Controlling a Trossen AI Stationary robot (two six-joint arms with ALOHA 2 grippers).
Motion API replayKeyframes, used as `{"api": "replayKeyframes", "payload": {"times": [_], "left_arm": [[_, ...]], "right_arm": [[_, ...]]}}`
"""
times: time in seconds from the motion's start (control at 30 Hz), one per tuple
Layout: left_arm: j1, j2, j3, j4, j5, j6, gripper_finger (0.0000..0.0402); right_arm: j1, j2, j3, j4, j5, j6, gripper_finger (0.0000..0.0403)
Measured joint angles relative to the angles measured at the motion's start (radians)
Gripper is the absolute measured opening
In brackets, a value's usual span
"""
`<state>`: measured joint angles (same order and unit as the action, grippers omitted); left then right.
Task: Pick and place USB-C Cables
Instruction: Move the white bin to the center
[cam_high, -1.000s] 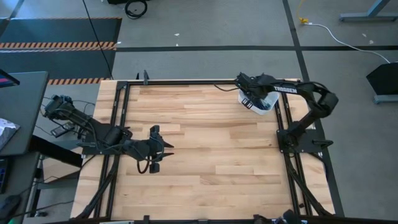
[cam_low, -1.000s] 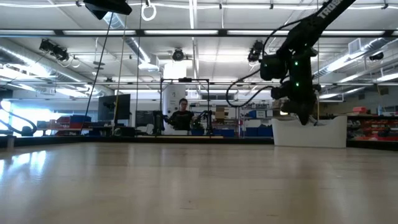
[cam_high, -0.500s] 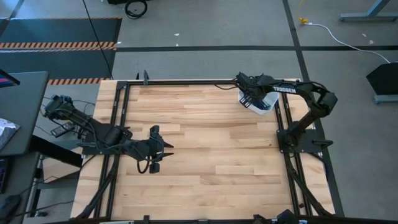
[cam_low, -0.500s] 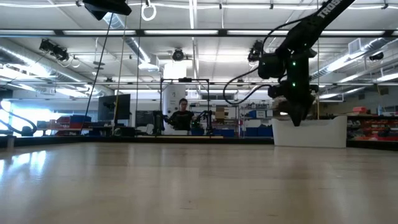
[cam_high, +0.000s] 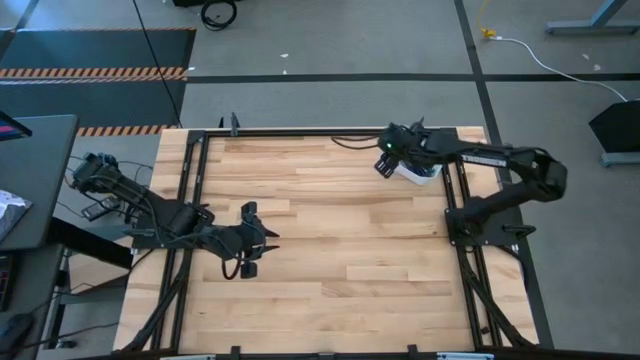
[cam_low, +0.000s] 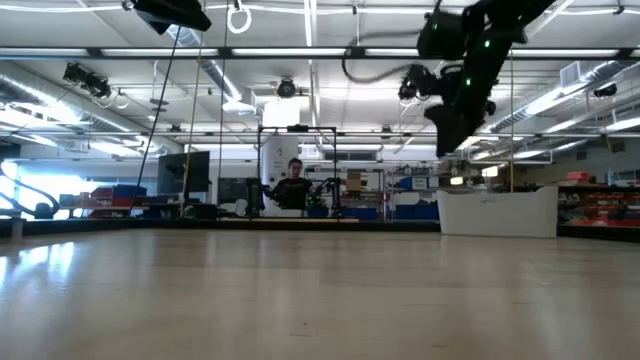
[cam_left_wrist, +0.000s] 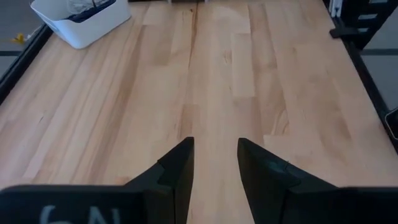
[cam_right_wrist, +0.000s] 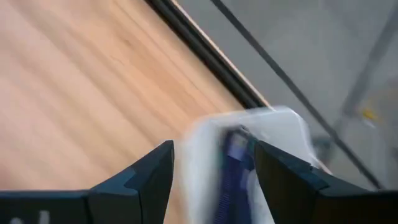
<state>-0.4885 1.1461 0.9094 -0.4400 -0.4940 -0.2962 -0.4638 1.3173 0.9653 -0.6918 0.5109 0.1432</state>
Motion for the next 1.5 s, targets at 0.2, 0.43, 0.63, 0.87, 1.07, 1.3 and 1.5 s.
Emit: {"api": "replayKeyframes", "payload": {"times": [0.2, 0.43, 0.63, 0.87, 1.07, 1.3, 1.5], "left_arm": [[0.005, 0.006, 0.000, 0.003, -0.049, 0.028, 0.0130], [0.005, 0.006, 0.000, 0.005, -0.054, 0.027, 0.0130], [0.005, 0.006, 0.000, 0.008, -0.054, 0.015, 0.0130], [0.005, 0.006, 0.000, 0.008, -0.055, 0.018, 0.0130], [0.004, 0.006, 0.000, 0.007, -0.054, 0.018, 0.0130], [0.002, 0.006, 0.000, 0.004, -0.054, 0.008, 0.0130], [0.002, 0.006, 0.000, -0.002, -0.052, -0.008, 0.0130]], "right_arm": [[0.191, -0.061, 0.000, 0.118, -0.183, 0.044, 0.0222], [0.399, -0.031, 0.000, 0.143, -0.048, 0.063, 0.0220], [0.298, -0.021, 0.000, -0.050, 0.132, 0.063, 0.0208], [0.025, 0.058, 0.000, -0.121, -0.112, 0.000, 0.0190], [-0.100, 0.178, 0.000, -0.123, -0.116, -0.069, 0.0188], [-0.141, 0.268, 0.000, -0.122, -0.184, -0.087, 0.0187], [-0.132, 0.285, 0.000, -0.118, -0.191, -0.086, 0.0186]]}}
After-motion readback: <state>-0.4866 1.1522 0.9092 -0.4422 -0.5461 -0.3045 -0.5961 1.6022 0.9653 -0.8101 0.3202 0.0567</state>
